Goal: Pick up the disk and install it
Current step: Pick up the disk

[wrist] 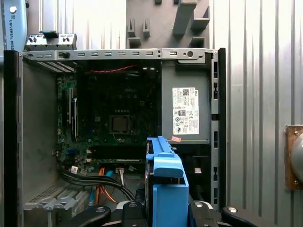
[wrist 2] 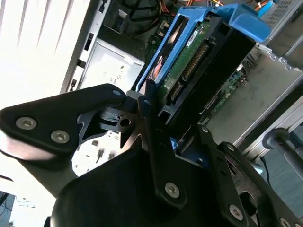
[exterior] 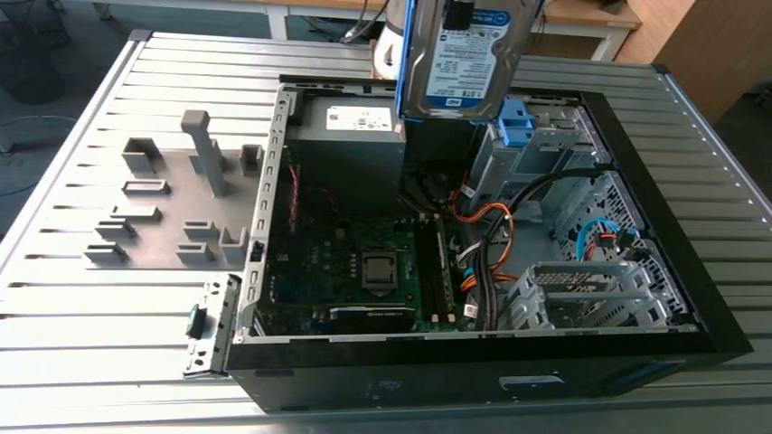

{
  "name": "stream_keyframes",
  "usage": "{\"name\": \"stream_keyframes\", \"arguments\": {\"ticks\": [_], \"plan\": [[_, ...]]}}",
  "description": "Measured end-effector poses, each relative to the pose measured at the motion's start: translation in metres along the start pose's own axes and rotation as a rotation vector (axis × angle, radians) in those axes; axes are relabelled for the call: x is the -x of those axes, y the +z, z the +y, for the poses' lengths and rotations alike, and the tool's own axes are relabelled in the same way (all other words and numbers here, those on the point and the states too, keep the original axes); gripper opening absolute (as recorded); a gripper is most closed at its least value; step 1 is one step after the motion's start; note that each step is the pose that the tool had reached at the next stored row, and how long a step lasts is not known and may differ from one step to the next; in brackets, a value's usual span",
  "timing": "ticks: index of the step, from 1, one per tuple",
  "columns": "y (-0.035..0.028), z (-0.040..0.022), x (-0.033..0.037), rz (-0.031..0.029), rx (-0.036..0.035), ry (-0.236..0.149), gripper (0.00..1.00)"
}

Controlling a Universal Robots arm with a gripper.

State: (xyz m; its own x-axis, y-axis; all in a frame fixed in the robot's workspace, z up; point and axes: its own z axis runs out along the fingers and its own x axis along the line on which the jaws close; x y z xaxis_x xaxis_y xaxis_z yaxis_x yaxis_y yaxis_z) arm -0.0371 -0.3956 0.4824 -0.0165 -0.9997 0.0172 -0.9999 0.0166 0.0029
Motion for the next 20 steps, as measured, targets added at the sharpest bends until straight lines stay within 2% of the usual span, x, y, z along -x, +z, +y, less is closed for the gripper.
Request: {"name": "stream_keyframes", "arguments": {"ticks": [12,13,14,16,17,18,20], "plan": [[0.0004,-0.0003,-0.0173,-0.0007,0.0001,0.0,0.36],[0.0004,-0.0003,-0.0188,-0.0058,0.0002,0.0,0.36],[0.0005,-0.0003,-0.0204,-0.0153,0.0003,0.0,0.36],[0.0006,-0.0004,-0.023,-0.0417,0.0006,0.0,0.36],[0.0007,-0.0004,-0.0246,-0.0523,0.0008,0.0,0.36],[0.0007,-0.0005,-0.0265,-0.0555,0.0009,0.0,0.36],[0.0008,-0.0005,-0.0296,-0.0561,0.0009,0.0,0.36]]}}
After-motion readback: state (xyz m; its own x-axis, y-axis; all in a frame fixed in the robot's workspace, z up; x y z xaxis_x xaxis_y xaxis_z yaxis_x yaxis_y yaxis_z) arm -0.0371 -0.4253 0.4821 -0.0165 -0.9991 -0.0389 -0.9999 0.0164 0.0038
